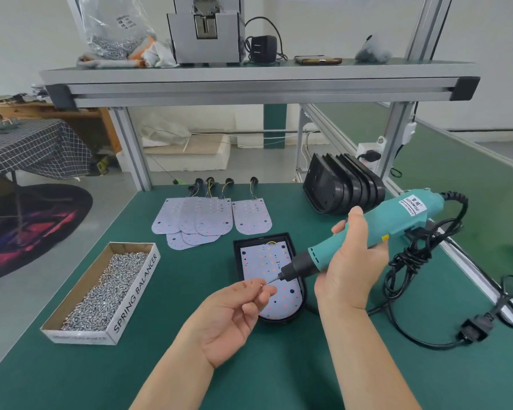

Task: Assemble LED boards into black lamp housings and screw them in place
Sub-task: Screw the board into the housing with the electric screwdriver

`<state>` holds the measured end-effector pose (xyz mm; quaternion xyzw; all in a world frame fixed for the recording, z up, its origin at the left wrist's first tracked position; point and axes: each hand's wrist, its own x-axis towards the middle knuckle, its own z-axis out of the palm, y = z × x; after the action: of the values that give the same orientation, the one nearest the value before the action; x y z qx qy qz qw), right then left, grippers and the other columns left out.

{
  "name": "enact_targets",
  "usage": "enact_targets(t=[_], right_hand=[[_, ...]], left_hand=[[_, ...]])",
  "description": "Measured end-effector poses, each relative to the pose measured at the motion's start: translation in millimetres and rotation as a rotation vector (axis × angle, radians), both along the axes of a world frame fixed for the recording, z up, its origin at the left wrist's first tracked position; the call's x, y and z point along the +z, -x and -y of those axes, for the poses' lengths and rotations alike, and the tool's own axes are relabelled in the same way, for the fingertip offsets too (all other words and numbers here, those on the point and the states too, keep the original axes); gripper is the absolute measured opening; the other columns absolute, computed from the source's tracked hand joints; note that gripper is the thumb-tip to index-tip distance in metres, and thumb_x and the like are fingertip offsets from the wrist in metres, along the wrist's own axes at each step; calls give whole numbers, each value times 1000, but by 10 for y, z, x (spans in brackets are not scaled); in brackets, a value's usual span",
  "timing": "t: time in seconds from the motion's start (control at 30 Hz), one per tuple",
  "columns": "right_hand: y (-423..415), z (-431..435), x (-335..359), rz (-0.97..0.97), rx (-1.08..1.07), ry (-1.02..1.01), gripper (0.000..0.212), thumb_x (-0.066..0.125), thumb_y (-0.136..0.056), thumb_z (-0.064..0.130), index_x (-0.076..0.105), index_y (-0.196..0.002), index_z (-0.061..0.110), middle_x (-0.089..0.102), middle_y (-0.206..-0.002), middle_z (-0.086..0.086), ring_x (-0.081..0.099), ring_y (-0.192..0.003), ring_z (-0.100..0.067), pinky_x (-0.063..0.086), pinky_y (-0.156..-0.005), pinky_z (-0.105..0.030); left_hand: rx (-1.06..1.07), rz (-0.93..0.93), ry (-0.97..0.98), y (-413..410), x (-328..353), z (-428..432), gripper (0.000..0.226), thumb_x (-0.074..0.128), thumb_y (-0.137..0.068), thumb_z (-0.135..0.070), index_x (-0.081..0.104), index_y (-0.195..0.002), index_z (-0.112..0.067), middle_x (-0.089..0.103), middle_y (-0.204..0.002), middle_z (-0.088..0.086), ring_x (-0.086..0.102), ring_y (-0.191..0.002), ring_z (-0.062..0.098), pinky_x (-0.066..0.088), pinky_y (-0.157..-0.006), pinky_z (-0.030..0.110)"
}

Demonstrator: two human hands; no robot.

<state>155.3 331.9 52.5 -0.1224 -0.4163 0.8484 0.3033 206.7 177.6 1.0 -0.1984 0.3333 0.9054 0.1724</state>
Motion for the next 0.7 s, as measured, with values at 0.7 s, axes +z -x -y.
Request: enact_targets(t=[0.7], right_hand=[[56,-53,-104,37,-27,-39,23,67,-82,33,50,-74,21,54,-63,7,48,-59,-13,40,-68,-37]], left_hand=[[-26,-243,277,37,-17,-131,7,67,-79,5,68,-80,-2,69,-86,27,69,-65,18,50,-48,15]])
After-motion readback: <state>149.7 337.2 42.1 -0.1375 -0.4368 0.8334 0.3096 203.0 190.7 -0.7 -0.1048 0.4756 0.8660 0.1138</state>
